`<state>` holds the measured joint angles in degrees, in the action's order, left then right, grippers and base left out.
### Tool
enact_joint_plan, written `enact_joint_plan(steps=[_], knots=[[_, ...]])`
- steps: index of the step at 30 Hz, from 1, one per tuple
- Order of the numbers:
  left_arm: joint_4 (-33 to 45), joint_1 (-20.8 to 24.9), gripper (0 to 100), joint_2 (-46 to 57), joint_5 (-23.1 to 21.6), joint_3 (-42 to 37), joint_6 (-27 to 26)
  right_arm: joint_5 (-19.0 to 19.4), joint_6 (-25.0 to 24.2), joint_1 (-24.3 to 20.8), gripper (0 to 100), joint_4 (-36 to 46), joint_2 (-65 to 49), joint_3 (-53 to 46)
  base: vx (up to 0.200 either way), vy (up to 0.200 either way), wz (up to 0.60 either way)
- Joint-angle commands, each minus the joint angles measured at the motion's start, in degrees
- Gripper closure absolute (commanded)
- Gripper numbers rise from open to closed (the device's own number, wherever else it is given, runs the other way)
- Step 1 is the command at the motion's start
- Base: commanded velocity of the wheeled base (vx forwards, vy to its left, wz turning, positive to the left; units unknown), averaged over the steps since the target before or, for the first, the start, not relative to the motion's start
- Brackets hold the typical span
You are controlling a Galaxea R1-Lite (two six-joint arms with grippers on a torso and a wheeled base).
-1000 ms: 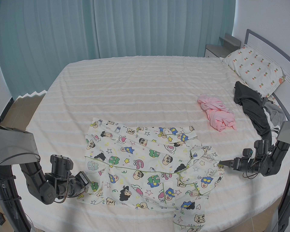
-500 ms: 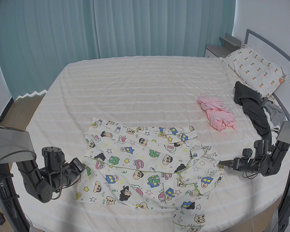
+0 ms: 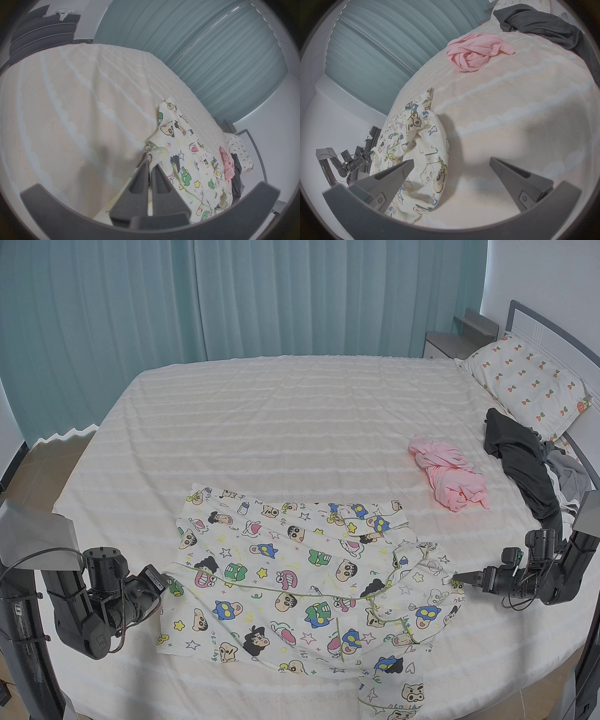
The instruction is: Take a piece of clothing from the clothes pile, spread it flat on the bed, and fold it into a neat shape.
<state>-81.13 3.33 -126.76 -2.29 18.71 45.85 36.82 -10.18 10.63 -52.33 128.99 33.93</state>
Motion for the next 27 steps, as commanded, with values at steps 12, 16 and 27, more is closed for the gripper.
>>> enact_joint_plan(steps=[12, 16, 27], knots=[[-1.31, -1.75, 0, -0.77, -0.43, -0.69, -1.02, 0.01, -0.02, 0.00, 0, -0.05, -0.14, 0.00, 0.000, 0.000, 0.00], [-1.75, -2.80, 0, 1.87, -2.89, -3.16, -1.29, 0.10, -0.02, 0.00, 0, -0.05, -0.32, 0.00, 0.000, 0.000, 0.00], [-0.87, -5.09, 0, 1.69, -18.80, -17.48, -26.16, 0.19, -0.02, -0.08, 0, -0.05, -1.20, -0.53, 0.000, 0.000, 0.00]])
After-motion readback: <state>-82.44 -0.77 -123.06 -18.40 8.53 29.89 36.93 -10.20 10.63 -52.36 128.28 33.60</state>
